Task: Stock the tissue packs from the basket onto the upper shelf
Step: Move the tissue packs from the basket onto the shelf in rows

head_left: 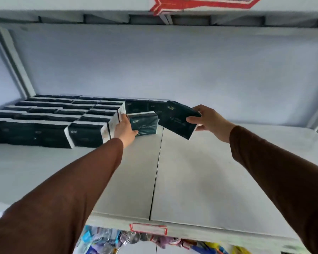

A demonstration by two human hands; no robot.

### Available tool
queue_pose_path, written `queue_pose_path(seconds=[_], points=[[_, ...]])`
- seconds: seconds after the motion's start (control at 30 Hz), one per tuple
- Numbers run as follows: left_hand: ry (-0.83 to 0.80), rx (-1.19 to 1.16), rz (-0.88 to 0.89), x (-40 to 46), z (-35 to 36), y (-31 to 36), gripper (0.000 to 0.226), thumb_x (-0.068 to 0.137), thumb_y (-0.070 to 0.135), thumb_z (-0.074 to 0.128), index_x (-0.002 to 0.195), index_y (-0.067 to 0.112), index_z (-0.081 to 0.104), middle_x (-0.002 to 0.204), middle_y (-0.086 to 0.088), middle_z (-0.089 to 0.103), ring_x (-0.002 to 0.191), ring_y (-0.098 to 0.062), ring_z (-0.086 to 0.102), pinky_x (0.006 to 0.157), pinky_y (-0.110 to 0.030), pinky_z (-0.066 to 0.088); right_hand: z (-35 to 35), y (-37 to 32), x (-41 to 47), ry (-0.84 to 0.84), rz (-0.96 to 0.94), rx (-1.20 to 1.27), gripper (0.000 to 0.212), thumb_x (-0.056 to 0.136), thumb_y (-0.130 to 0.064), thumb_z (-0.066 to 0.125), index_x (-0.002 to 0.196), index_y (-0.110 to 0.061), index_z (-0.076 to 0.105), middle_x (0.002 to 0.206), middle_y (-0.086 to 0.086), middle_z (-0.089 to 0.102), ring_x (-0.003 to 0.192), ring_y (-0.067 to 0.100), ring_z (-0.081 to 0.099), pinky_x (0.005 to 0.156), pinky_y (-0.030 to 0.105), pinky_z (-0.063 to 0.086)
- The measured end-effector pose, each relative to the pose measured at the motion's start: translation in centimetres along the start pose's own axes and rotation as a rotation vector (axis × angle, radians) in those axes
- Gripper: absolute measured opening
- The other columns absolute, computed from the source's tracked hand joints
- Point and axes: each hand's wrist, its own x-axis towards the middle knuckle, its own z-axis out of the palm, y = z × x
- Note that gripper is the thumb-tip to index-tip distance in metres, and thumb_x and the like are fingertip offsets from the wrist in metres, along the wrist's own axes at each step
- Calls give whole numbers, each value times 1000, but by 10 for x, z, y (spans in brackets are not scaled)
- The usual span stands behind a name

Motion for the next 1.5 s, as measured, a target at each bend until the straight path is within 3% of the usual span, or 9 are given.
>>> queue_pose_path(seconds=[0.1,0.3,0.43,0.53,0.6,0.73,0.93,1.2,1.5], points=[[51,35,-59,21,10,0,89,94,21,65,154,-1,4,151,-23,35,134,-39,41,105,-39,35,2,6,30,1,5,3,27,84,-17,74,106,-15,60,112,14,66,99,24,66,85,39,59],[183,-145,-151,49,25,-13,70,86,14,65,143,7,25,137,-12,49,127,-32,49,106,-34,39,5,21,64,-9,14,16,24,84,-16,74,104,-16,60,108,14,68,98,24,66,88,43,57],[381,-395,-102,41,38,6,84,78,-8,59,150,5,17,148,-19,30,139,-34,27,116,-37,21,7,21,76,-14,6,32,28,84,-16,74,108,-12,60,108,14,68,96,23,65,91,47,56],[534,-269,122,29,44,20,79,74,-10,59,146,3,28,145,-19,36,137,-35,30,120,-32,11,7,21,84,-14,1,40,31,83,-18,75,110,-11,60,112,17,67,104,31,65,92,49,55],[453,-219,244,26,55,22,63,76,-7,58,136,3,41,131,-15,49,125,-35,42,115,-22,12,9,22,89,-7,2,53,33,82,-19,76,110,-11,60,114,18,66,109,33,63,92,49,55],[106,-218,85,38,66,13,43,93,14,56,134,11,44,129,-12,49,118,-33,44,104,-39,35,19,22,97,-11,13,54,31,83,-19,76,109,-12,60,113,17,66,102,28,65,90,44,56],[12,-142,20,64,61,0,43,95,14,50,136,12,41,131,-13,52,118,-33,42,100,-39,34,29,24,108,17,31,-38,28,82,-17,76,104,-18,60,102,7,64,90,20,62,74,30,56],[-30,-90,13,89,53,-5,43,91,8,50,132,11,40,130,-14,51,120,-33,43,97,-39,36,39,30,131,106,33,-237,43,69,-28,81,106,-21,62,109,7,61,93,28,61,87,47,54],[-113,-48,50,104,45,-14,46,87,5,52,131,10,38,131,-14,46,119,-32,43,98,-40,40,48,30,153,125,7,-452,49,77,-32,77,121,-24,58,119,7,55,105,27,54,90,37,49]])
